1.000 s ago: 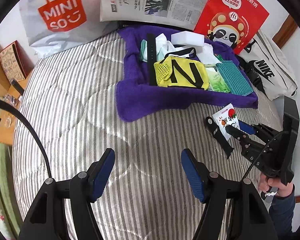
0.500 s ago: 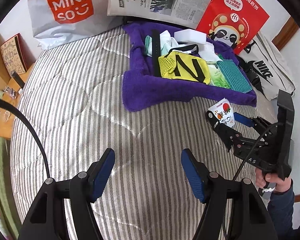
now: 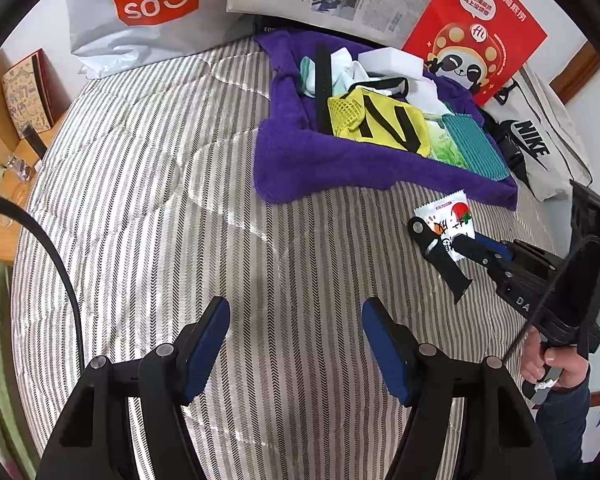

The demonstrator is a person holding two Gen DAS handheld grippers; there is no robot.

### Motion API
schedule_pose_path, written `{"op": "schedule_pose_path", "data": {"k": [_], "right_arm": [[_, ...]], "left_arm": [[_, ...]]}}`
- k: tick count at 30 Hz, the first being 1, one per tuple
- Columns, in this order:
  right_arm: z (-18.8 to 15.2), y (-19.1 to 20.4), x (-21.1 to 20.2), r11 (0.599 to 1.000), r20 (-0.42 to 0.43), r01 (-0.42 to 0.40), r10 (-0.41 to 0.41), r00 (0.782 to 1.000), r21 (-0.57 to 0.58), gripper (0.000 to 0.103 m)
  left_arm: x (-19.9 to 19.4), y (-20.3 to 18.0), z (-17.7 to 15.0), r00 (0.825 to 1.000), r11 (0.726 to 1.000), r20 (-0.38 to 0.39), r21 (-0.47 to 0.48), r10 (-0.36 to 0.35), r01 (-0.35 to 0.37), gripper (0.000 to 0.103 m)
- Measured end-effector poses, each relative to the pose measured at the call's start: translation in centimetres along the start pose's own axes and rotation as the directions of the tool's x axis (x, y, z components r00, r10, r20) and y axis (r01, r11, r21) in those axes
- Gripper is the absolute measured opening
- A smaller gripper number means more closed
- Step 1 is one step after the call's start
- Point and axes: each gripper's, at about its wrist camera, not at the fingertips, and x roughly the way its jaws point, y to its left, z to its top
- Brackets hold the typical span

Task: Organize soft objects
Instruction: 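Lower the right tool onto the white-and-red tissue packet and close on it, then lift the packet with the right tool while the left grasps the black strap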

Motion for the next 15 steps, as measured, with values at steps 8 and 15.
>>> {"op": "schedule_pose_path", "data": {"k": [8,15], "right_arm": [[-0.3,1.4,-1.9,1.000,0.032,-0.006,0.006,0.999,-0.011,0.004],[-1.2,-1.0,-5.3,0.998,0.065,0.040,-0.043,0.997,0.051,0.004]], "left_arm": [[0.4,-1.0,-0.2,1.000,1.000,-0.005,0.016,-0.020,0.021,0.067],[1.8,-3.9,-0.1,0.999,0.998,-0.024,0.061,-0.027,0.029,0.067]]}}
